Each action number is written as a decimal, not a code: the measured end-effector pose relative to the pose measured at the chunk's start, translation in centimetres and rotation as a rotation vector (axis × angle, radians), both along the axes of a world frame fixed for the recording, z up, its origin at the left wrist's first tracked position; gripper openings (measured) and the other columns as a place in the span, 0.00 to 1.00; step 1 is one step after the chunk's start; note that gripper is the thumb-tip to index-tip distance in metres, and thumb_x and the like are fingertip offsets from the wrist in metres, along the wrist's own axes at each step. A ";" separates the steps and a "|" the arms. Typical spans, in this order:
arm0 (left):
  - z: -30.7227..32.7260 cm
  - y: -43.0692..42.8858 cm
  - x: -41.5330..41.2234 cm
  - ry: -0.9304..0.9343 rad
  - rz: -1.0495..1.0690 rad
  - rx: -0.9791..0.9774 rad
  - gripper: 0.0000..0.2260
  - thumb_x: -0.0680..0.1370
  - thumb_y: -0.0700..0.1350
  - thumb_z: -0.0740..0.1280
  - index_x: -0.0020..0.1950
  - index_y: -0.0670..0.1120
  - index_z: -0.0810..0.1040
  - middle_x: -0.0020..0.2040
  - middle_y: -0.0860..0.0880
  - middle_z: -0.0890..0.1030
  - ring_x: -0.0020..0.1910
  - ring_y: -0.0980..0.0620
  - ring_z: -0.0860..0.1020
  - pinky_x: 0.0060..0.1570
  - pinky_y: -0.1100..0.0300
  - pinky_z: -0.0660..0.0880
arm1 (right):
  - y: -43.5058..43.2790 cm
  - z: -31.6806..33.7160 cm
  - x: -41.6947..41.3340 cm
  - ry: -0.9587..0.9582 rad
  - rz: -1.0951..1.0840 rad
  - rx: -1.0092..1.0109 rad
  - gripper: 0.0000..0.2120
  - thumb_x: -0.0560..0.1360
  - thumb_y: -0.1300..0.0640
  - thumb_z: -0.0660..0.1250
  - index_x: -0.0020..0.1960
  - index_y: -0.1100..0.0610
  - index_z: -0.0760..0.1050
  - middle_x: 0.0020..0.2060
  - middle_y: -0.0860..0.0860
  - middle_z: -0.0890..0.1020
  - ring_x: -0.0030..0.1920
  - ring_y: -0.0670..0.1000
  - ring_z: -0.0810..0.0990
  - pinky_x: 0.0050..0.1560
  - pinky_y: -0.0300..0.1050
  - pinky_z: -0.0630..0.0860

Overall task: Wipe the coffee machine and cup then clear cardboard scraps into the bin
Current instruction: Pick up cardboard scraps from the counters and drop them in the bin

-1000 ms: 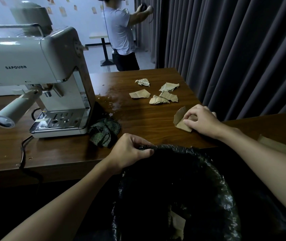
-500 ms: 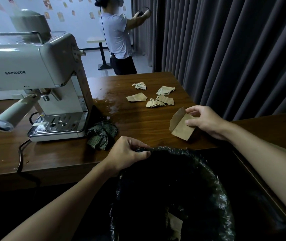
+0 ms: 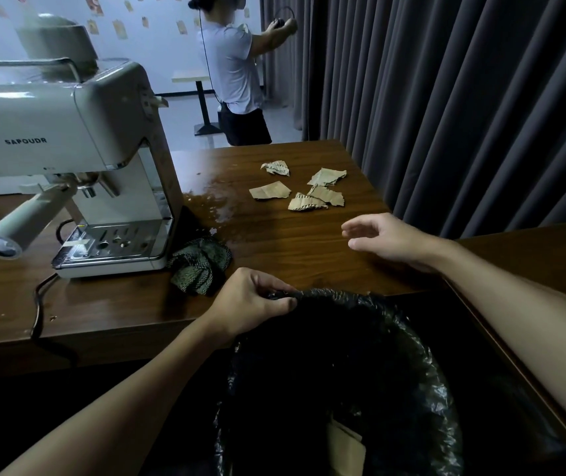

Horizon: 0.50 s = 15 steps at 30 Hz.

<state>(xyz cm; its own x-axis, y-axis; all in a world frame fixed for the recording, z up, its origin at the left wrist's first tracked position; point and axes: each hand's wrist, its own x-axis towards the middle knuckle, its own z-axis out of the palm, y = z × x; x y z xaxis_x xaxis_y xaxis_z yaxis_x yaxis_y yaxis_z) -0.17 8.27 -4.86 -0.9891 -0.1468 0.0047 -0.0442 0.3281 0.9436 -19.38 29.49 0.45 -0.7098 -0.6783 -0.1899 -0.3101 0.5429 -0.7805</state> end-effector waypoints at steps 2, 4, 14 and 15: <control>0.0 -0.1 0.0 0.010 -0.005 -0.006 0.05 0.73 0.42 0.78 0.46 0.51 0.88 0.44 0.48 0.88 0.45 0.44 0.85 0.48 0.47 0.81 | -1.5 -0.6 -0.6 0.106 -0.020 0.051 0.23 0.78 0.57 0.67 0.71 0.51 0.69 0.69 0.50 0.73 0.70 0.50 0.69 0.68 0.44 0.65; -0.1 -0.1 0.0 0.016 -0.011 -0.017 0.06 0.72 0.43 0.78 0.46 0.53 0.88 0.44 0.49 0.88 0.44 0.47 0.86 0.47 0.49 0.81 | -3.1 -1.2 -1.2 0.161 -0.040 0.100 0.26 0.78 0.54 0.67 0.74 0.49 0.65 0.72 0.50 0.69 0.72 0.52 0.66 0.68 0.46 0.64; -0.7 -0.3 -0.5 0.053 -0.027 -0.059 0.05 0.69 0.51 0.77 0.43 0.61 0.87 0.43 0.54 0.87 0.43 0.54 0.85 0.45 0.55 0.81 | -9.8 -2.2 -4.0 0.293 -0.034 0.255 0.32 0.79 0.47 0.61 0.78 0.43 0.50 0.78 0.52 0.58 0.76 0.58 0.58 0.75 0.56 0.56; -0.7 -0.4 -0.6 0.056 -0.027 -0.069 0.06 0.69 0.51 0.77 0.44 0.61 0.87 0.43 0.54 0.87 0.43 0.53 0.85 0.46 0.54 0.81 | -10.0 -2.4 -4.2 0.301 -0.026 0.285 0.32 0.79 0.47 0.61 0.79 0.43 0.49 0.78 0.52 0.58 0.77 0.57 0.58 0.76 0.56 0.55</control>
